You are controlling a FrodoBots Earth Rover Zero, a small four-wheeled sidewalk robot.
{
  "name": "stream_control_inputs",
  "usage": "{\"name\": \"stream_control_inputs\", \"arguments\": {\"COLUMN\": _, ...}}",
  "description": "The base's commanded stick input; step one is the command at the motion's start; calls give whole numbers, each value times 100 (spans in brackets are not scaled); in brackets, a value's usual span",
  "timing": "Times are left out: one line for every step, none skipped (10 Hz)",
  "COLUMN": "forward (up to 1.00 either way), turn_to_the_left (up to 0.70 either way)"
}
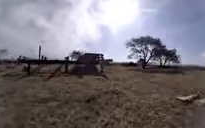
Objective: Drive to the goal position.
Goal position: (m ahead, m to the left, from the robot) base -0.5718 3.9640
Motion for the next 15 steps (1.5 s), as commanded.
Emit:
{"name": "stream_control_inputs", "arguments": {"forward": 70, "turn_to_the_left": 27}}
{"name": "stream_control_inputs", "arguments": {"forward": 70, "turn_to_the_left": 27}}
{"name": "stream_control_inputs", "arguments": {"forward": 70, "turn_to_the_left": 27}}
{"name": "stream_control_inputs", "arguments": {"forward": 70, "turn_to_the_left": 27}}
{"name": "stream_control_inputs", "arguments": {"forward": 70, "turn_to_the_left": 27}}
{"name": "stream_control_inputs", "arguments": {"forward": 70, "turn_to_the_left": 27}}
{"name": "stream_control_inputs", "arguments": {"forward": 70, "turn_to_the_left": 27}}
{"name": "stream_control_inputs", "arguments": {"forward": 70, "turn_to_the_left": 27}}
{"name": "stream_control_inputs", "arguments": {"forward": 70, "turn_to_the_left": 27}}
{"name": "stream_control_inputs", "arguments": {"forward": 70, "turn_to_the_left": 27}}
{"name": "stream_control_inputs", "arguments": {"forward": 70, "turn_to_the_left": 27}}
{"name": "stream_control_inputs", "arguments": {"forward": 70, "turn_to_the_left": 27}}
{"name": "stream_control_inputs", "arguments": {"forward": 70, "turn_to_the_left": 27}}
{"name": "stream_control_inputs", "arguments": {"forward": 70, "turn_to_the_left": 27}}
{"name": "stream_control_inputs", "arguments": {"forward": 70, "turn_to_the_left": 27}}
